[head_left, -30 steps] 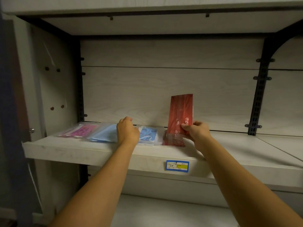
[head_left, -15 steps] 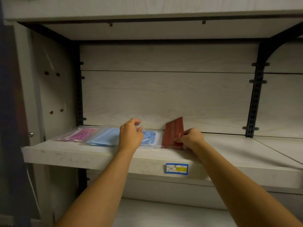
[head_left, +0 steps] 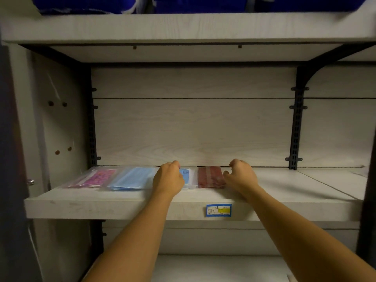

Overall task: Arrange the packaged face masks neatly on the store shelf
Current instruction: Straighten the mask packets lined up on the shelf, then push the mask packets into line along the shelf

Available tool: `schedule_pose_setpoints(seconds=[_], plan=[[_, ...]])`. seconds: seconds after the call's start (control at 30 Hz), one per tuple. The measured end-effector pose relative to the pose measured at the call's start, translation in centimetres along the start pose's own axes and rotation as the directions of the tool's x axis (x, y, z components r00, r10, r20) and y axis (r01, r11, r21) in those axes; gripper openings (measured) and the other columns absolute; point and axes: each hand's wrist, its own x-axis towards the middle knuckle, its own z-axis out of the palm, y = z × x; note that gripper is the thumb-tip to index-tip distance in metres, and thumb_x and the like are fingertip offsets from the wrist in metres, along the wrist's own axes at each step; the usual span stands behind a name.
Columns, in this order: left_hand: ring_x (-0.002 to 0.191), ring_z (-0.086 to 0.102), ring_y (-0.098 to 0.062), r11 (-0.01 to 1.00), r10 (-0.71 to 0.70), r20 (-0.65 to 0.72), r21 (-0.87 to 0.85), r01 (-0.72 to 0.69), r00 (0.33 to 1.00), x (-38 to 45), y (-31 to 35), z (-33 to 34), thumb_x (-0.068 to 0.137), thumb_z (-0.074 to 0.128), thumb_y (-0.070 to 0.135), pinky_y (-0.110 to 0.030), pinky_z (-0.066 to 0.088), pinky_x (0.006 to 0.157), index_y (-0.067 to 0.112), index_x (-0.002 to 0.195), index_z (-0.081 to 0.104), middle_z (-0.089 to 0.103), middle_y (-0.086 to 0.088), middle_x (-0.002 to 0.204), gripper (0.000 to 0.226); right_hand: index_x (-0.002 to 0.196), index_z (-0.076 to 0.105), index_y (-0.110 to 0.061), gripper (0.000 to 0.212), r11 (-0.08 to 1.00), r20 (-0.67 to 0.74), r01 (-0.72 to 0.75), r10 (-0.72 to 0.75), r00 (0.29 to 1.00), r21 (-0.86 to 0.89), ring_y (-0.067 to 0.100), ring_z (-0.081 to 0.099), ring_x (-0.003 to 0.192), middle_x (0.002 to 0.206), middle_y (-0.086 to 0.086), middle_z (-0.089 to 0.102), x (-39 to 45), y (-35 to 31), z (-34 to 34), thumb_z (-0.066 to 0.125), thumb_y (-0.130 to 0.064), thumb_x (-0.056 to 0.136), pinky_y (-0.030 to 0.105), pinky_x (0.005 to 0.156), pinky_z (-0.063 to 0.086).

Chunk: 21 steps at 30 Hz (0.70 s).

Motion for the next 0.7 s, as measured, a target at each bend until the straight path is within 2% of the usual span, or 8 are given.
schedule_pose_setpoints(seconds=[0.17,0.3,0.4,0.5,0.6,0.7], plan=[[0.114,0.06,-0.033,0.956,0.142,0.094,0.244,-0.161,0.985,0.2,1.2,0.0,0.093,0.047,0.012,-0.037,0.05,0.088,0.013,0.121,0.059,0.063,-0.01,0.124,0.031,0.129,0.055,-0.014,0.039,0.974,0.027,0.051,-0.046,0.999,-0.219,0.028,0.059,0.107,0.126,0.008,0.059,-2.1,1.3,-3.0,0.059,-0.026,0.092,0.039,0.087,0.053],[0.114,0.063,-0.032,0.862,0.217,0.187,0.425,-0.278,0.958,0.0,2.2,-0.1,0.094,0.049,0.02,-0.035,0.05,0.09,0.016,0.121,0.066,0.066,-0.011,0.125,0.032,0.134,0.052,-0.014,0.04,0.944,0.022,0.076,-0.073,0.997,-0.321,0.025,0.058,0.103,0.124,0.007,0.06,-3.4,2.8,-6.1,0.057,-0.016,0.094,0.032,0.08,0.051],[0.11,0.064,-0.032,0.841,0.275,0.2,0.425,-0.336,0.941,-0.2,3.6,-0.4,0.096,0.048,0.027,-0.035,0.05,0.087,0.018,0.118,0.068,0.067,-0.011,0.122,0.031,0.13,0.055,-0.014,0.037,0.923,0.002,0.078,-0.084,0.996,-0.377,0.022,0.057,0.092,0.116,0.006,0.062,-4.6,3.9,-8.5,0.055,-0.011,0.093,0.029,0.071,0.049],[0.102,0.064,-0.031,0.854,0.317,0.206,0.362,-0.373,0.926,-0.8,5.9,-0.7,0.096,0.045,0.028,-0.034,0.049,0.081,0.017,0.113,0.066,0.067,-0.011,0.117,0.029,0.128,0.057,-0.013,0.038,0.906,0.003,0.068,-0.074,0.997,-0.417,0.026,0.061,0.096,0.116,0.008,0.062,-5.9,5.3,-10.6,0.054,-0.011,0.09,0.034,0.076,0.056],[0.091,0.061,-0.027,0.823,0.389,0.237,0.345,-0.452,0.89,-1.9,8.6,-0.8,0.098,0.043,0.029,-0.034,0.048,0.074,0.017,0.109,0.063,0.067,-0.009,0.111,0.026,0.128,0.056,-0.011,0.041,0.902,0.04,0.064,-0.051,0.998,-0.427,0.028,0.062,0.096,0.119,0.011,0.061,-7.2,7.4,-12.5,0.055,-0.009,0.088,0.039,0.081,0.059],[0.093,0.063,-0.029,0.791,0.43,0.247,0.361,-0.494,0.868,-3.2,11.2,-0.7,0.098,0.042,0.03,-0.033,0.046,0.072,0.017,0.109,0.063,0.067,-0.009,0.111,0.028,0.129,0.054,-0.011,0.04,0.91,0.054,0.046,-0.026,0.998,-0.411,0.026,0.062,0.093,0.119,0.012,0.061,-8.5,9.8,-14.3,0.058,-0.01,0.088,0.039,0.082,0.059]])
